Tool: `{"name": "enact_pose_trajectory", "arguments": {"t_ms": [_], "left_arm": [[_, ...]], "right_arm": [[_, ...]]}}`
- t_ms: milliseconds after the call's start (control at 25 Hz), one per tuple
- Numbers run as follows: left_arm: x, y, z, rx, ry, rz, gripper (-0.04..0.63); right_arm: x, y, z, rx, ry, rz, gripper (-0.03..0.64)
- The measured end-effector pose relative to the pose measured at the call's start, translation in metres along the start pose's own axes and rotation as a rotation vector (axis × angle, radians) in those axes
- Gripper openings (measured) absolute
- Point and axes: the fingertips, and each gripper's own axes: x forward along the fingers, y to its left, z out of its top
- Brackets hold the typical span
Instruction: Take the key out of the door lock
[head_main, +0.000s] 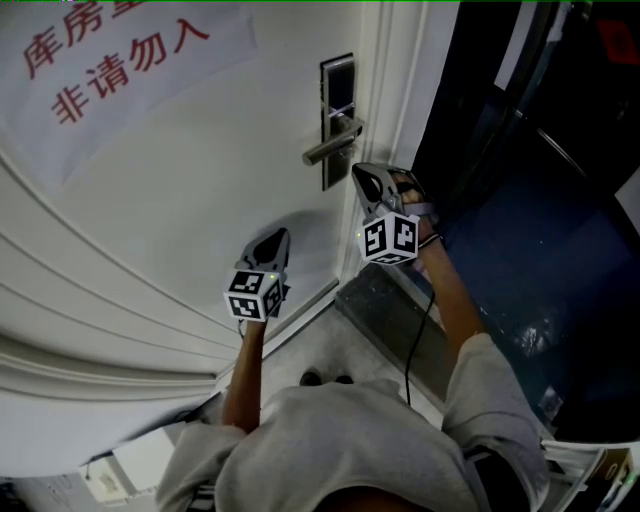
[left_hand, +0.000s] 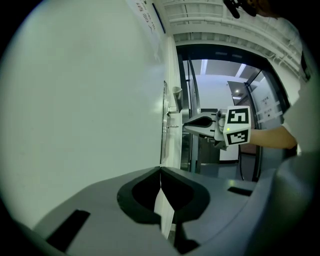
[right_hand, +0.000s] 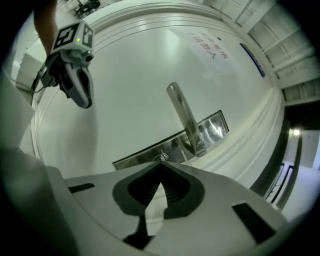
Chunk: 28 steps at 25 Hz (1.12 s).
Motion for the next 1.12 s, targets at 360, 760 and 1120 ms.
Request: {"name": "enact_pose_trajectory", "arguments": {"t_ms": [360, 760, 1120], "left_arm": [[0.000, 0.003, -0.007, -0.005, 0.014, 0.000, 0.018], [-0.001, 0.005, -0.010, -0.012, 0.023, 0.001, 0.018], [-0.003, 0.010, -0.009, -0.014, 0.020, 0.009, 0.018]], "right_arm": [[0.011, 0.002, -0.011, -0.295, 0.085, -0.020, 0.025], [0.030, 0.004, -0.015, -0.286, 0.127, -0.020, 0.149], [0.049, 0.004, -0.016, -0.333, 0.134, -0.042, 0.102]]}}
